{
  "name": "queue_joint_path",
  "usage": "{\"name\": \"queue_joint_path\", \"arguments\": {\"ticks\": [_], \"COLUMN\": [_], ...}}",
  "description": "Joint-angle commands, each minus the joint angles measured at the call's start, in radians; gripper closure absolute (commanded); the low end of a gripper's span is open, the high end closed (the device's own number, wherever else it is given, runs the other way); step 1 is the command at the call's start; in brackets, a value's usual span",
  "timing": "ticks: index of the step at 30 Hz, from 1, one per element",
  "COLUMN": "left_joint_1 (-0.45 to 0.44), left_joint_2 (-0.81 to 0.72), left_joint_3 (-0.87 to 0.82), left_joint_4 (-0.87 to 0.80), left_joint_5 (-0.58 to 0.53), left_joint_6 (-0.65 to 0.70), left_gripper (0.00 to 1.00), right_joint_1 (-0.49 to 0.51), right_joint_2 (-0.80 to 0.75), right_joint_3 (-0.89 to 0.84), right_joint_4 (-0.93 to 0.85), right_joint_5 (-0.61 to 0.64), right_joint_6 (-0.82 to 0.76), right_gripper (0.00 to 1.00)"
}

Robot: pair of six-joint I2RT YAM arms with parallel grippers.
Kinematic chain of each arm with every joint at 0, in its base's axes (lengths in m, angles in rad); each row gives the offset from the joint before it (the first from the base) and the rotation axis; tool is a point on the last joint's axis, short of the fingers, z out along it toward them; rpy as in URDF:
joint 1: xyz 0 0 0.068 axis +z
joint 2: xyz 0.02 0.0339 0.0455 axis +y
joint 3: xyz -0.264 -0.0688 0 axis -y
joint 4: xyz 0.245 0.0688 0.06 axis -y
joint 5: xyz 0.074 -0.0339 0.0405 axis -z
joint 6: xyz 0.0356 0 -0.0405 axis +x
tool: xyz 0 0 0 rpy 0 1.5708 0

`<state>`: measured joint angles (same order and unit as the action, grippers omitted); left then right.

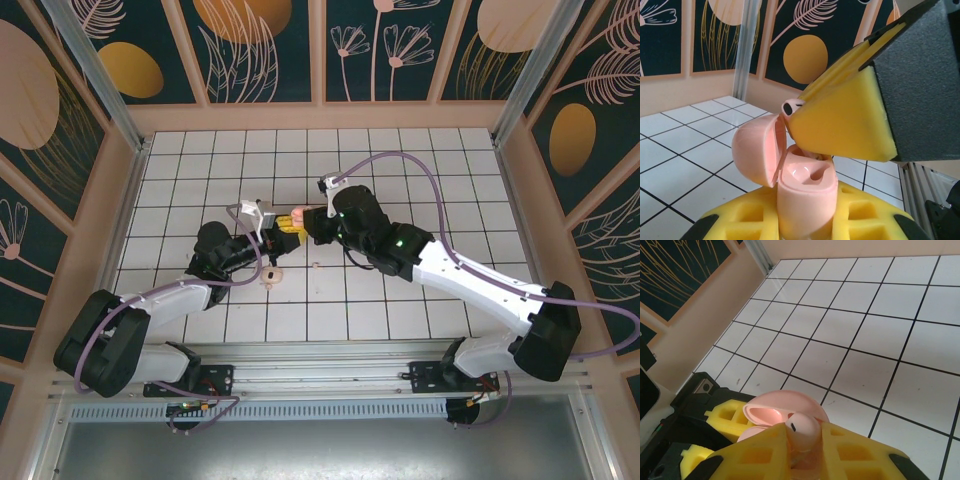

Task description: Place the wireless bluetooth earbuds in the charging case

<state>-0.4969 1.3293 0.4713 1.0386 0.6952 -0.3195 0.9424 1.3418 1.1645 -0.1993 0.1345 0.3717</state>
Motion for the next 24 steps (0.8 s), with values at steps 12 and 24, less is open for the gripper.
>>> {"name": "queue_joint_path", "arguments": {"ticks": [12,24], "left_joint_1": [-0.004,-0.004], "left_joint_2": [-0.021,-0.028], "left_joint_3": [0.049,0.046], "left_joint_4": [0.036,0.028], "left_joint_5": [-0.013,-0.018], "left_joint_6": [0.022,0.035], "left_gripper": [0.92,0.92], "right_joint_1": [0.014,0.003], "right_joint_2": [0.002,-0.017], "right_joint_3": [0.045,0.04], "right_joint_4": [-0.054,-0.022], "right_joint_5": [-0.062,-0.107], "right_joint_6": [-0.048,-0.01], "right_gripper": [0.78,0.66]}}
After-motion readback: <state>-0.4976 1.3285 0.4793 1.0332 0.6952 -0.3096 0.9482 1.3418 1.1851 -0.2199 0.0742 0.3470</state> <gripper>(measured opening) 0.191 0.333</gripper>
